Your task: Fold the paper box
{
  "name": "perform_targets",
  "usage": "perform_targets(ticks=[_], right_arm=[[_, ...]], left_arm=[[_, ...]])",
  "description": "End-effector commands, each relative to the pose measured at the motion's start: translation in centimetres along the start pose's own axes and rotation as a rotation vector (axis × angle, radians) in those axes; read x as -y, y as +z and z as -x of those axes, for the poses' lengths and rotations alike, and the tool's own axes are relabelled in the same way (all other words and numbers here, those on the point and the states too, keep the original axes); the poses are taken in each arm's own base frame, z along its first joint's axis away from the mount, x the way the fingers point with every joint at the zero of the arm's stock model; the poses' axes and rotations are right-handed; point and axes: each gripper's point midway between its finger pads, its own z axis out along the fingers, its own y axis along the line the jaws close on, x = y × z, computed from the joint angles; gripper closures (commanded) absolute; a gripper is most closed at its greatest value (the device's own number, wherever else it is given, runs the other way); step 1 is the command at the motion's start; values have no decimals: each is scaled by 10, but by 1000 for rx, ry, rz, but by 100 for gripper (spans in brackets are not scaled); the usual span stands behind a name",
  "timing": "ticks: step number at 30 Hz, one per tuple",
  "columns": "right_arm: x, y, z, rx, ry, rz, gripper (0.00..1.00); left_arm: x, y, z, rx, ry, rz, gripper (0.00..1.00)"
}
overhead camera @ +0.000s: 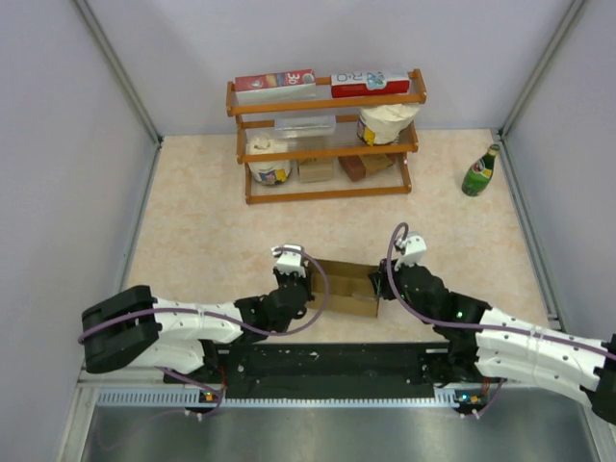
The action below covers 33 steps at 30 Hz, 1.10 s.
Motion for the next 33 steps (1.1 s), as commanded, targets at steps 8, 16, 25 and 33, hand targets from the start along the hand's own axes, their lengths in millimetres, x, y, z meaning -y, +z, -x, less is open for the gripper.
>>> perform_targets(ticks=[8, 16, 25, 33], right_arm=[[-10, -44, 19, 16, 45, 132, 50], [-36, -86, 68, 106, 56, 319, 47], [-57, -77, 111, 73, 7, 269, 44], [-59, -25, 84, -76, -30, 108, 45]], left_arm=[[-18, -5, -16, 38, 47, 169, 100], [-14, -16, -15, 87, 51, 188, 100], [0, -29, -12, 123, 55, 160, 100], [12, -39, -3, 160, 50, 145, 100]])
